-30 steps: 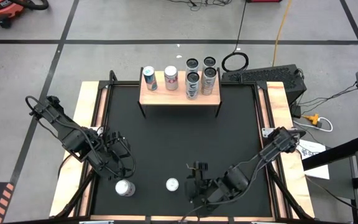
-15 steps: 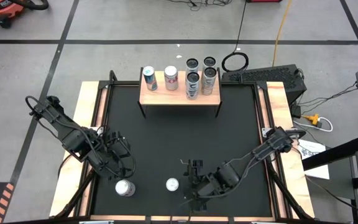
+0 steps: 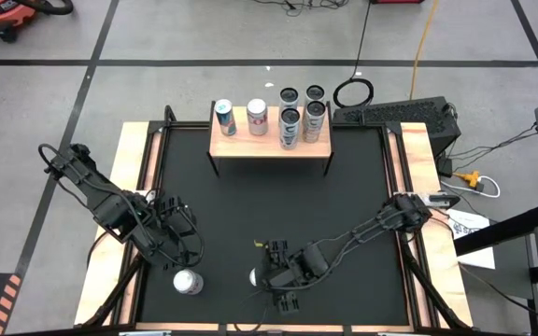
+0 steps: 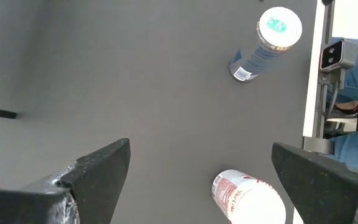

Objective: Place canned beverage on shelf
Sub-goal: Put the blue soda can on the shelf aligned with the other blue soda can

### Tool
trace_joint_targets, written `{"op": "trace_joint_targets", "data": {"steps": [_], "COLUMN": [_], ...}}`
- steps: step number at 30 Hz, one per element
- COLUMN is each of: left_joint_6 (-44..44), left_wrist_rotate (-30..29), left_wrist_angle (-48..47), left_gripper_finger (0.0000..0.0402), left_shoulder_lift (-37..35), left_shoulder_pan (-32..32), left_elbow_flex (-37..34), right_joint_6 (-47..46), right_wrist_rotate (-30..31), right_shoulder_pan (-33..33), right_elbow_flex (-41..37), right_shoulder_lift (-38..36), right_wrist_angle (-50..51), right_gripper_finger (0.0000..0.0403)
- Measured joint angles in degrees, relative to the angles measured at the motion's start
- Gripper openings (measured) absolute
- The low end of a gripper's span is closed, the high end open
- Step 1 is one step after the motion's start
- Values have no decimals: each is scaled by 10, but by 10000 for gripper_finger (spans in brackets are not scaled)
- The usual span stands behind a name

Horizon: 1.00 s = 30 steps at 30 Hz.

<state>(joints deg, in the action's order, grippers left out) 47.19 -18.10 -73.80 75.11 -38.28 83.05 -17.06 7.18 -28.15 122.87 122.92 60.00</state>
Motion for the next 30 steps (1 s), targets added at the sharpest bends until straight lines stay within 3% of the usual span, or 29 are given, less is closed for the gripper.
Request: {"op": "trace_joint_targets", "data": {"steps": [14, 17, 30], "left_joint_6": [0, -1, -1], "left_wrist_rotate": [0, -1, -2], "left_wrist_angle": [0, 0, 0], "left_gripper_finger": [393, 393, 393], "left_shoulder_lift": [0, 0, 0], "left_shoulder_pan": [0, 0, 0], "left_elbow_flex": [0, 0, 0], "right_joint_6": [60, 61, 62], "right_wrist_rotate": [-16, -44, -44], "right_shoulder_pan": [23, 27, 30], "right_elbow_flex": [0, 0, 0], "right_shoulder_lift": [17, 21, 29], "right_wrist_angle": [-41, -57, -61], "right_gripper_finger": [347, 340, 311]}}
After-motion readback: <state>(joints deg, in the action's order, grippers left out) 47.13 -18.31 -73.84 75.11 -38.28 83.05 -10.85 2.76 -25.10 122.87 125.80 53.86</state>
